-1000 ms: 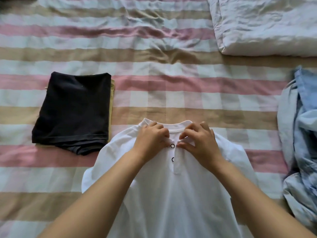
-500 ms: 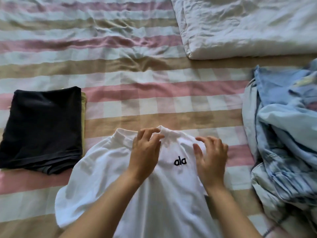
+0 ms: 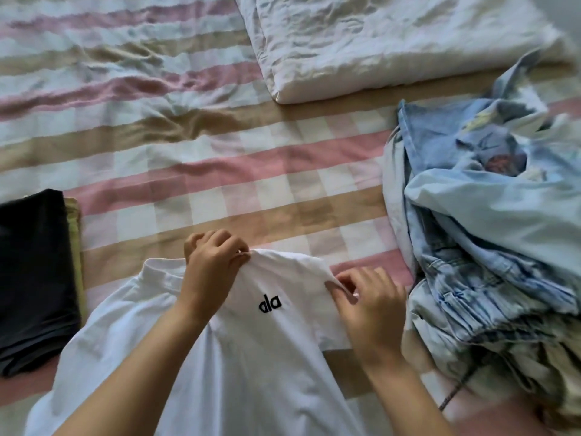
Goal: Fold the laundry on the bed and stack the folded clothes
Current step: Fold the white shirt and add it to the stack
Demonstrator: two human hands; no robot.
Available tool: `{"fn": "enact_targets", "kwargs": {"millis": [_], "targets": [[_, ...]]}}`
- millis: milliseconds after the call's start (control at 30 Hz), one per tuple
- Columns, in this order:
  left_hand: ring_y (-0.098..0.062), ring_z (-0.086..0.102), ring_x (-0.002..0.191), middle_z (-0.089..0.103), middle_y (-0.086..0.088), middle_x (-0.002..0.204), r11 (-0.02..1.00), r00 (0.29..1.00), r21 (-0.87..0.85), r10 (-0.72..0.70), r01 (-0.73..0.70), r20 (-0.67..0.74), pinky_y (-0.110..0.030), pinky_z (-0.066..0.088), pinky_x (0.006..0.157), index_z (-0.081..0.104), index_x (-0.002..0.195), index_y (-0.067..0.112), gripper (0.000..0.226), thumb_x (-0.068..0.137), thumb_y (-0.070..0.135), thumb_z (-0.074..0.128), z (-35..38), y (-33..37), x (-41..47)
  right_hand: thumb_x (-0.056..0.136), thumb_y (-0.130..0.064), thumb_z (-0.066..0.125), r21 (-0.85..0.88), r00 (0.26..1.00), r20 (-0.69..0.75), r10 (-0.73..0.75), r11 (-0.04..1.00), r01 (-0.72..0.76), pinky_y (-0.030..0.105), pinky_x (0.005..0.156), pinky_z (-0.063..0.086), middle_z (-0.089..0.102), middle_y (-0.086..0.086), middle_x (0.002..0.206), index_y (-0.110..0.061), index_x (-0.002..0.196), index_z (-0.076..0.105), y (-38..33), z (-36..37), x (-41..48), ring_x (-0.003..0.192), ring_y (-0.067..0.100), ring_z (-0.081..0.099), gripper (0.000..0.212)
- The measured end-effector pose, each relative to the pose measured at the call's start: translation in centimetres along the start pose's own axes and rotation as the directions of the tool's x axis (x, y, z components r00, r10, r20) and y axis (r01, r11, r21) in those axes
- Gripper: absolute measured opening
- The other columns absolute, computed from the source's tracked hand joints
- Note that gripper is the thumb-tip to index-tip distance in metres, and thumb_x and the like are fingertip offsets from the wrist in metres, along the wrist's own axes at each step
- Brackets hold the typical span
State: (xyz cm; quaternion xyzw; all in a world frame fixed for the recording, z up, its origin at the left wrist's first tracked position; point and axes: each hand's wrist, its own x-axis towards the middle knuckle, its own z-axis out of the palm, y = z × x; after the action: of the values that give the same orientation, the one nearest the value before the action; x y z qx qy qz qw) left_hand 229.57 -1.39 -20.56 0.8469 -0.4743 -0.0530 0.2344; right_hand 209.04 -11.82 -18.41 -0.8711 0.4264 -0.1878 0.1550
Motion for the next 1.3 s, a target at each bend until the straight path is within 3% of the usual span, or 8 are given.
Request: {"fn": "enact_targets", "kwargs": {"millis": [200, 333, 433, 767, 900, 1000, 1167, 1300], "targets": [[-0.031, 0.062, 0.076, 0.062, -0.01, 0.079, 0.981, 0.977, -0.027, -0.187, 0.191, 0.106, -0.037, 0.031, 0.081, 0.07, 0.08, 0.005, 0.015, 0.069, -0.005, 0.073, -0.4, -2.2, -2.9, 0.082, -0.042, 0.05, 0.006, 0.931, 0.188, -0.314, 0.948, 0.319, 0.03, 0.065, 0.034, 0.061, -0.009, 0.075, -0.027, 0.079, 0.068, -1.4, 2.8, -5.9, 0.071, 0.018, 0.059, 0.023], [-0.035, 0.061, 0.079, 0.061, -0.015, 0.084, 0.961, 0.967, -0.139, -0.222, 0.238, 0.123, -0.05, 0.046, 0.08, 0.069, 0.087, 0.002, 0.018, 0.071, -0.007, 0.07, 0.0, -2.7, -3.4, 0.089, -0.039, 0.048, 0.344, 0.993, 0.116, -0.008, 0.939, -0.033, 0.032, 0.069, 0.045, 0.06, -0.002, 0.086, -0.017, 0.096, 0.07, -0.5, 2.0, -6.5, 0.08, 0.014, 0.055, 0.032], [-0.028, 0.06, 0.081, 0.063, -0.013, 0.088, 0.926, 0.953, -0.226, -0.287, 0.303, 0.101, -0.033, 0.044, 0.076, 0.065, 0.096, 0.0, 0.024, 0.073, -0.005, 0.07, 0.1, -3.0, -3.7, 0.086, -0.039, 0.052, 0.352, 0.959, 0.132, 0.252, 0.892, -0.283, 0.037, 0.072, 0.046, 0.06, 0.0, 0.086, -0.015, 0.095, 0.069, 0.4, 1.3, -5.3, 0.082, 0.022, 0.055, 0.031], [-0.019, 0.058, 0.085, 0.066, -0.011, 0.095, 0.838, 0.913, -0.364, -0.375, 0.407, 0.158, -0.025, 0.041, 0.079, 0.068, 0.09, 0.005, 0.017, 0.075, -0.001, 0.071, -1.2, -3.5, -4.0, 0.069, -0.045, 0.075, 0.113, 0.901, 0.386, 0.198, 0.959, -0.259, 0.032, 0.074, 0.029, 0.059, -0.007, 0.093, -0.03, 0.078, 0.07, -1.4, 3.4, -3.8, 0.094, 0.018, 0.046, 0.018], [0.001, 0.058, 0.076, 0.067, 0.0, 0.084, 0.812, 0.917, -0.434, -0.383, 0.391, 0.11, -0.005, 0.04, 0.071, 0.068, 0.085, 0.012, 0.016, 0.076, -0.001, 0.069, -1.6, -2.8, -3.4, 0.078, -0.03, 0.07, 0.366, 0.947, 0.256, 0.194, 0.887, -0.281, 0.035, 0.077, 0.038, 0.062, -0.005, 0.084, -0.024, 0.077, 0.064, -1.1, 2.1, -2.9, 0.085, 0.015, 0.053, 0.009], [0.008, 0.057, 0.073, 0.064, 0.008, 0.08, 0.815, 0.925, -0.452, -0.375, 0.363, 0.066, 0.0, 0.037, 0.068, 0.068, 0.086, 0.013, 0.013, 0.077, 0.002, 0.069, -1.3, -1.8, -1.9, 0.09, -0.019, 0.054, 0.572, 0.938, 0.12, 0.324, 0.75, -0.332, 0.006, 0.068, 0.04, 0.054, -0.011, 0.08, -0.021, 0.085, 0.049, -0.2, 0.9, -0.9, 0.076, -0.007, 0.055, 0.007], [-0.014, 0.056, 0.081, 0.064, -0.004, 0.089, 0.879, 0.958, -0.394, -0.287, 0.27, 0.015, -0.002, 0.035, 0.071, 0.067, 0.093, 0.004, 0.012, 0.081, 0.001, 0.065, 0.9, 0.1, 1.2, 0.095, -0.018, 0.049, 0.423, 0.921, -0.109, 0.375, 0.856, -0.298, 0.022, 0.062, 0.043, 0.058, 0.003, 0.078, -0.001, 0.093, 0.048, 2.6, 1.2, 3.4, 0.071, 0.017, 0.059, 0.016], [-0.029, 0.059, 0.084, 0.065, -0.014, 0.093, 0.969, 0.992, -0.213, -0.121, 0.125, 0.032, -0.034, 0.046, 0.071, 0.066, 0.093, 0.001, 0.012, 0.083, -0.001, 0.06, 3.1, 0.9, 2.2, 0.096, -0.018, 0.045, 0.122, 0.929, -0.094, 0.357, 0.931, -0.345, 0.031, 0.055, 0.033, 0.066, 0.019, 0.093, -0.002, 0.103, 0.052, 5.5, 3.0, 4.1, 0.077, 0.038, 0.062, 0.019]]}}
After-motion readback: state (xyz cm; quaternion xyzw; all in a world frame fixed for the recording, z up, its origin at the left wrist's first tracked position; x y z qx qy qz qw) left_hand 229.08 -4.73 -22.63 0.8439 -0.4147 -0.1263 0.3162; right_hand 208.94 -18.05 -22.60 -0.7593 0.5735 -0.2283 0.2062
